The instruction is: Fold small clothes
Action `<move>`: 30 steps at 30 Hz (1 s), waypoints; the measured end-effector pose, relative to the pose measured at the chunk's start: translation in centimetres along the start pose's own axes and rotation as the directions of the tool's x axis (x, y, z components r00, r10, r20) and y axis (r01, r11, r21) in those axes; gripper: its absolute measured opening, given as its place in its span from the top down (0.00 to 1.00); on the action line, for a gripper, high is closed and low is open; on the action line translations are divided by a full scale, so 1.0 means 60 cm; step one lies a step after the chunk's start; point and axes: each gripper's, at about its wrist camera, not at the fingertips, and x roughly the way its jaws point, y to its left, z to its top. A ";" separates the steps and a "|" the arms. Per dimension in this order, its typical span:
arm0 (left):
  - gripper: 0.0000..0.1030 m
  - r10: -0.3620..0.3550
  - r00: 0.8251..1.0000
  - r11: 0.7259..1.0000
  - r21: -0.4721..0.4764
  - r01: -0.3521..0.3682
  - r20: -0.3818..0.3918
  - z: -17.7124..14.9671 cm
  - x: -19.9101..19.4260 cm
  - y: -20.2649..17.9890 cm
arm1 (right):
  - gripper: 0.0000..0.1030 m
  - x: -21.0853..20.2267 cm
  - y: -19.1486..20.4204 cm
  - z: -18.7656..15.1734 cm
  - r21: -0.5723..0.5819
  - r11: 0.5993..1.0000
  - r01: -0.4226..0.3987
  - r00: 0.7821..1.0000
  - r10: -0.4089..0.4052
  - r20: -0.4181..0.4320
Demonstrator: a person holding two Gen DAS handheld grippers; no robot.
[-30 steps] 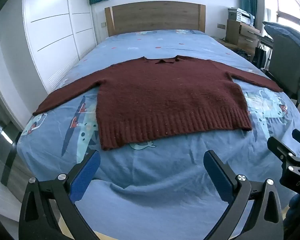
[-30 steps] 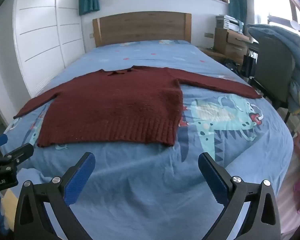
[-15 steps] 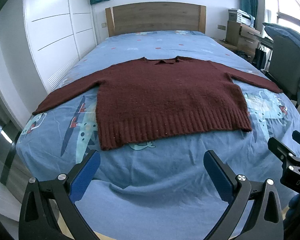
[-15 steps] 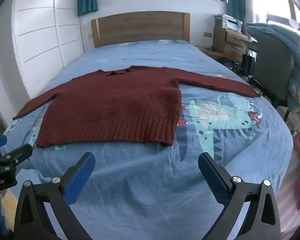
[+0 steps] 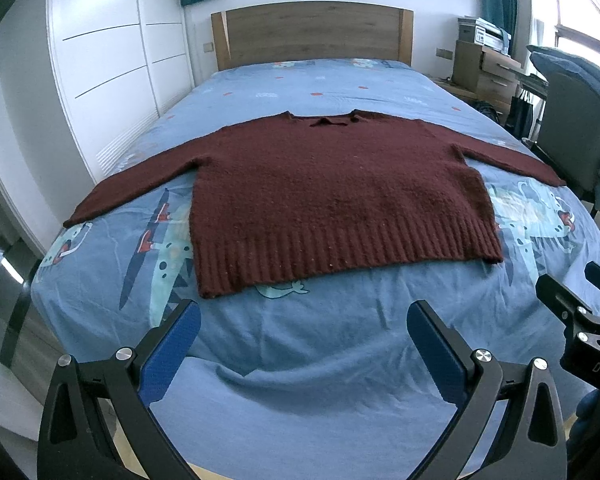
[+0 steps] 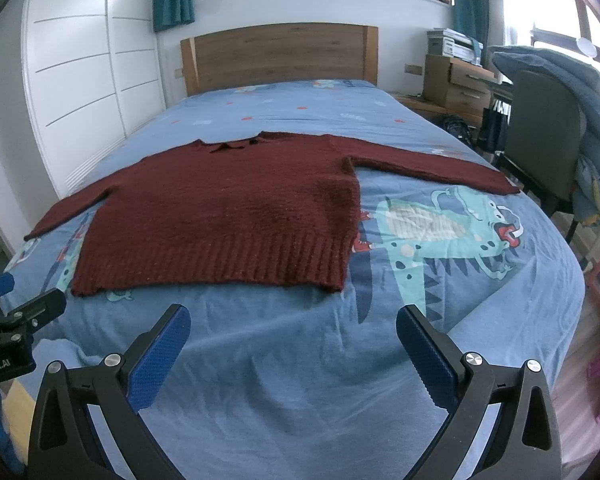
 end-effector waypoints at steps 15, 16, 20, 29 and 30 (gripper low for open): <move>0.01 0.001 1.000 1.000 0.002 -0.001 -0.002 -0.003 0.004 -0.006 | 0.00 0.001 -0.007 -0.005 0.010 1.000 0.003 1.000 -0.003 -0.003; 0.01 0.002 1.000 1.000 0.003 -0.002 -0.005 -0.004 0.005 -0.008 | 0.00 0.002 -0.007 -0.004 0.011 1.000 0.003 1.000 -0.003 -0.005; 0.01 0.004 1.000 1.000 -0.001 -0.004 -0.016 -0.001 0.011 -0.010 | 0.00 0.007 -0.007 0.001 0.015 1.000 0.002 1.000 -0.002 -0.012; 0.01 -0.004 0.999 1.000 -0.013 0.003 -0.032 0.009 0.019 0.002 | 0.00 0.020 -0.003 0.012 0.013 1.000 -0.007 1.000 0.007 -0.021; 0.01 -0.007 0.999 1.000 -0.016 0.007 -0.037 0.009 0.019 0.003 | 0.00 0.021 -0.003 0.014 0.012 1.000 -0.007 1.000 0.008 -0.023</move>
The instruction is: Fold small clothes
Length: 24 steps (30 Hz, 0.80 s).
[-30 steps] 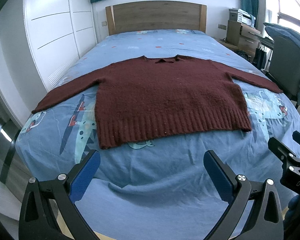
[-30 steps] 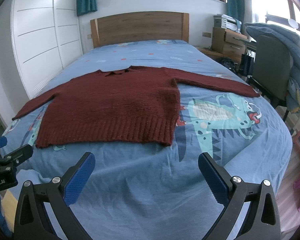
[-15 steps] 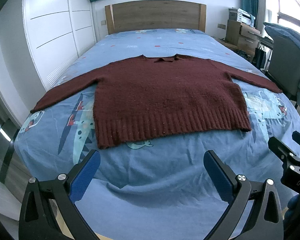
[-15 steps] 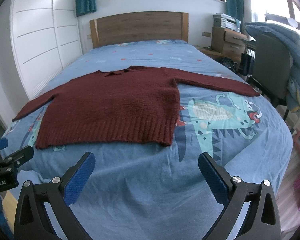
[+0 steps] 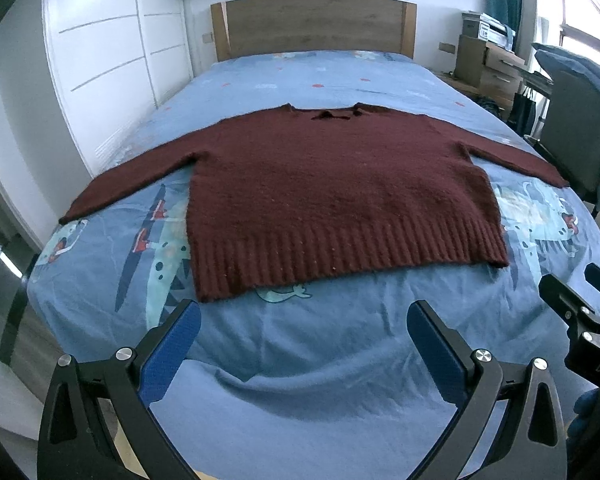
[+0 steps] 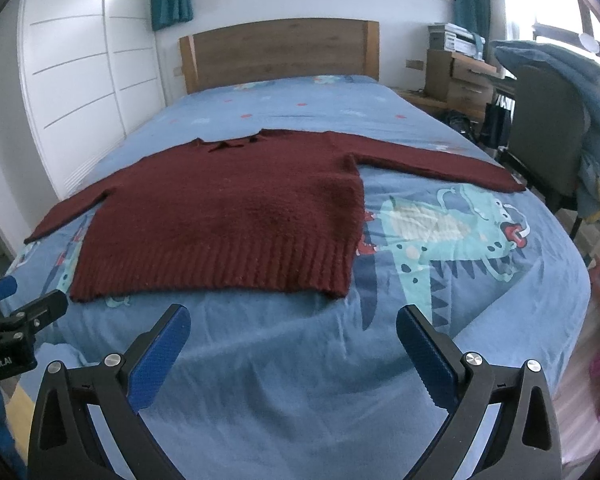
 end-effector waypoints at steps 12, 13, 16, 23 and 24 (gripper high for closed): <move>0.01 -0.009 0.999 1.000 -0.002 0.009 -0.044 0.025 0.006 0.014 | 0.00 0.013 -0.004 0.025 0.005 1.000 -0.009 1.000 0.009 -0.005; 0.01 -0.015 0.999 1.000 0.004 0.015 -0.052 0.027 0.007 0.014 | 0.00 0.013 -0.005 0.029 0.005 1.000 -0.009 1.000 0.009 -0.003; 0.01 -0.023 0.998 1.000 0.010 0.024 -0.051 0.034 0.006 0.017 | 0.00 0.016 -0.008 0.041 0.005 1.000 -0.008 1.000 0.008 0.002; 0.01 -0.042 0.998 0.998 0.034 0.043 -0.047 0.063 0.007 0.022 | 0.00 0.031 -0.035 0.072 0.033 0.999 0.007 1.000 -0.008 0.012; 0.01 -0.040 0.998 0.999 0.033 0.042 -0.049 0.067 0.010 0.022 | 0.00 0.034 -0.040 0.076 0.040 0.999 0.008 1.000 -0.009 0.011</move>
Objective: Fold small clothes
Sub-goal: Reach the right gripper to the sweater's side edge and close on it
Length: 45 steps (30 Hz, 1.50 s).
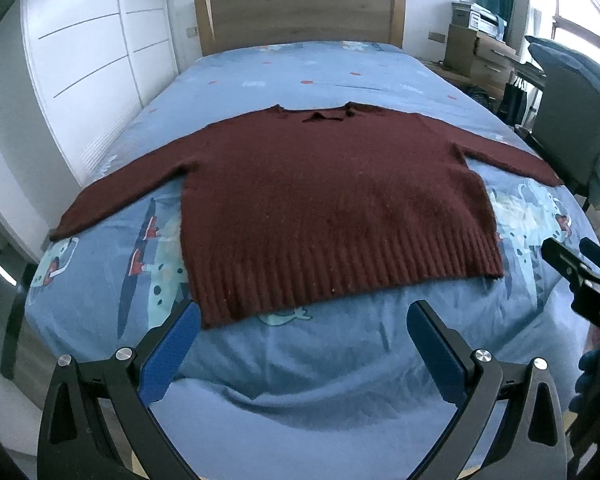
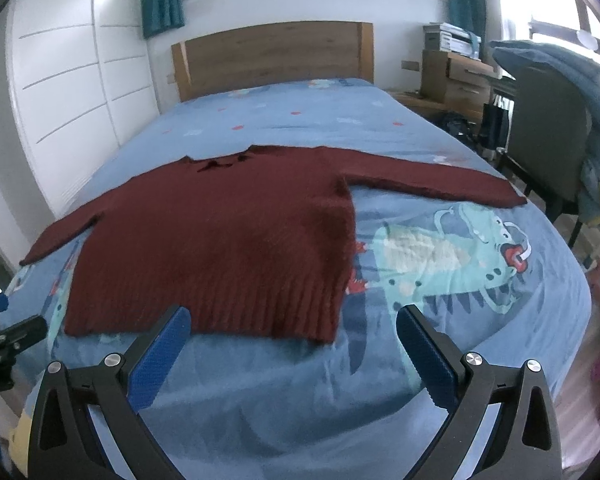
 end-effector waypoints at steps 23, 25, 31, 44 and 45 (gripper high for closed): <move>0.01 0.178 0.984 0.958 -0.224 -0.180 -0.031 0.095 0.046 0.119 | 0.00 0.152 -0.228 0.138 0.248 0.967 0.056 0.998 -0.051 -0.025; 0.01 0.186 0.982 0.953 -0.239 -0.188 -0.031 0.106 0.048 0.123 | 0.00 0.172 -0.252 0.144 0.269 0.961 0.061 0.998 -0.054 -0.034; 0.01 0.195 0.981 0.949 -0.250 -0.194 -0.021 0.133 0.053 0.120 | 0.00 0.229 -0.340 0.152 0.356 0.931 0.084 0.996 -0.065 -0.065; 0.01 0.177 0.982 0.947 -0.262 -0.187 -0.062 0.147 0.088 0.112 | 0.01 0.340 -0.516 0.164 0.528 0.839 0.131 0.989 -0.071 -0.133; 0.01 0.178 0.982 0.946 -0.263 -0.189 -0.064 0.147 0.090 0.113 | 0.02 0.349 -0.533 0.163 0.548 0.826 0.131 0.989 -0.068 -0.134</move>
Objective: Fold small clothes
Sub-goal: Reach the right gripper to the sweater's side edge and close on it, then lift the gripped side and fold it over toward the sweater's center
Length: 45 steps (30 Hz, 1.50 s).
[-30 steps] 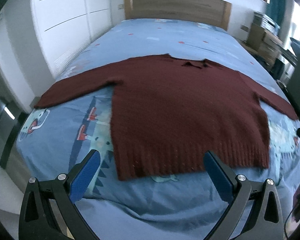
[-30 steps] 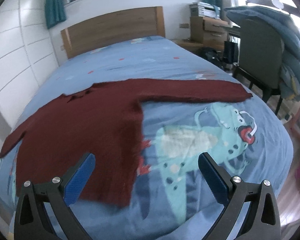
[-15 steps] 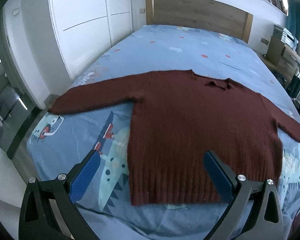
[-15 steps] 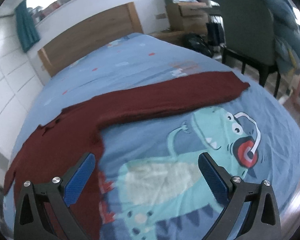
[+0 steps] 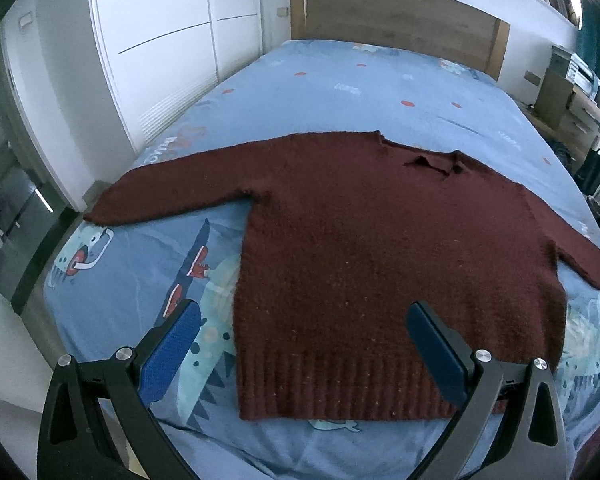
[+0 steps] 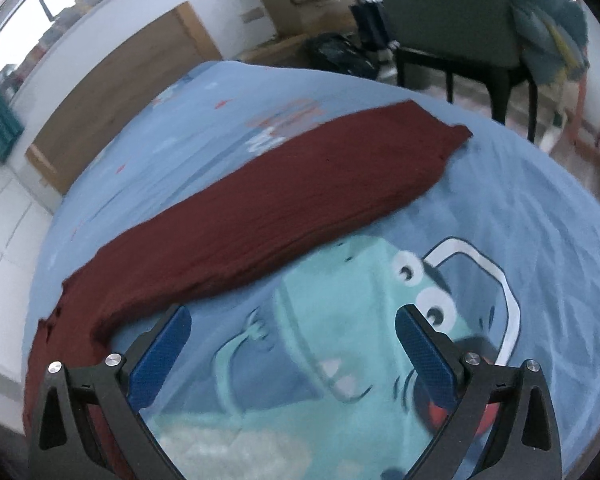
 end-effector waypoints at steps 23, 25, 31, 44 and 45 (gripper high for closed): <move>0.01 0.042 0.997 0.999 -0.018 -0.043 -0.072 -0.012 0.051 0.009 | 0.48 0.114 -0.120 0.142 0.354 0.926 -0.128 0.991 0.111 0.070; 0.01 0.046 0.996 0.999 -0.016 -0.047 -0.081 -0.015 0.055 0.010 | 0.55 0.121 -0.130 0.145 0.409 0.896 -0.174 0.985 0.150 0.091; 0.01 0.056 0.993 0.998 -0.018 -0.058 -0.101 -0.024 0.062 0.015 | 0.89 0.127 -0.129 0.156 0.428 0.883 -0.191 0.982 0.172 0.082; 0.01 0.021 0.994 0.999 -0.045 -0.026 -0.108 -0.030 0.064 0.037 | 0.91 0.081 0.022 0.197 0.273 0.894 -0.356 0.934 0.336 0.118; 0.01 0.017 0.994 0.998 -0.051 -0.023 -0.107 -0.031 0.064 0.039 | 0.91 0.081 0.040 0.198 0.269 0.886 -0.377 0.926 0.359 0.113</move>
